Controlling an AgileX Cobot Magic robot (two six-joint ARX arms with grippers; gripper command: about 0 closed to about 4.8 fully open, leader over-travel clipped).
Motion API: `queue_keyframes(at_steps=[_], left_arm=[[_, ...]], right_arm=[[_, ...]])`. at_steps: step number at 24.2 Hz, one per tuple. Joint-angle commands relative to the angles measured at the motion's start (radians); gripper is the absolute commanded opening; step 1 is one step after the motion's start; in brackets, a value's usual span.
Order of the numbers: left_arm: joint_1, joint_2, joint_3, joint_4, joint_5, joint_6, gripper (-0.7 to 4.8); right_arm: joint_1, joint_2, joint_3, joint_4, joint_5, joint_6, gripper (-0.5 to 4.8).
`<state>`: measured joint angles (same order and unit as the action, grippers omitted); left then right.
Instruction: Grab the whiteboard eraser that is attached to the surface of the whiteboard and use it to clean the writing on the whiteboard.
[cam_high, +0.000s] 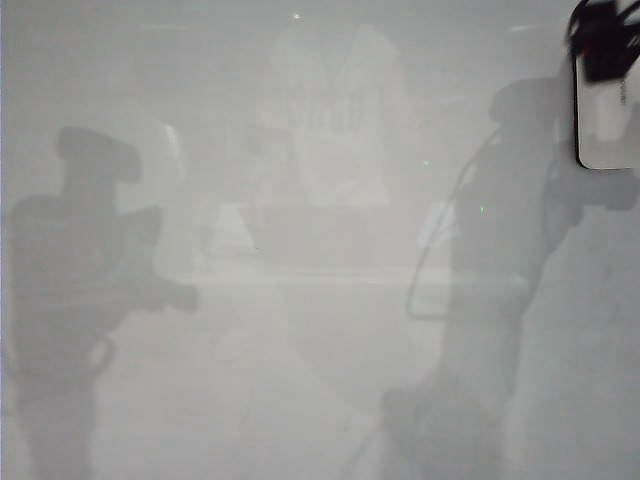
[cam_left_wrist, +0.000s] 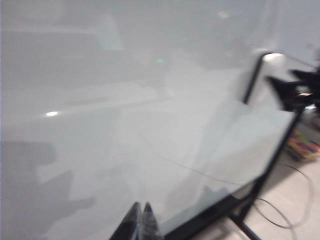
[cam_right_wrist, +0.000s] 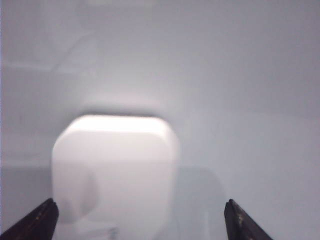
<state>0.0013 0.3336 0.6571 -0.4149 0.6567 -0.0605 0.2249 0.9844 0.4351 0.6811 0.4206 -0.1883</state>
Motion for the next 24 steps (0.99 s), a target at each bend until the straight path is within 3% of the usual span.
queue_keyframes(at_steps=[1,2,3,4,5,7,9,12,14,24], left_arm=[[-0.001,0.001,0.003,0.037,-0.102,0.001,-0.06],[-0.001,0.001,0.003,0.046,-0.12,0.001,-0.06],[-0.001,0.001,0.003,0.056,-0.134,0.001,-0.06],[-0.001,0.001,0.003,0.066,-0.148,0.001,-0.06],[-0.001,0.001,0.003,0.073,-0.163,0.001,-0.06],[-0.001,0.001,0.003,0.072,-0.223,0.001,-0.06],[-0.001,0.001,0.003,0.073,-0.243,0.001,-0.06],[-0.001,0.001,0.002,0.072,-0.261,0.002,-0.06],[-0.001,-0.002,0.001,0.07,-0.26,0.005,-0.06],[-0.001,-0.095,-0.027,0.016,-0.295,0.045,-0.06]], right_arm=[[0.002,-0.163,0.003,-0.157,0.011,0.002,4.79],[0.002,-0.216,0.003,-0.207,0.01,0.002,4.79],[0.002,-0.272,0.003,-0.26,0.006,0.002,4.42],[0.002,-0.344,0.003,-0.327,0.005,0.006,3.44],[0.003,-0.469,0.005,-0.435,-0.009,0.016,1.84],[0.003,-0.673,0.005,-0.592,-0.04,0.016,0.67],[0.003,-0.803,0.006,-0.694,-0.043,0.016,0.08],[0.003,-0.991,0.006,-0.871,-0.087,0.016,-0.04],[0.011,-0.976,0.035,-0.961,-0.104,0.04,-0.04],[0.014,-0.98,0.003,-1.014,-0.164,0.089,-0.04]])
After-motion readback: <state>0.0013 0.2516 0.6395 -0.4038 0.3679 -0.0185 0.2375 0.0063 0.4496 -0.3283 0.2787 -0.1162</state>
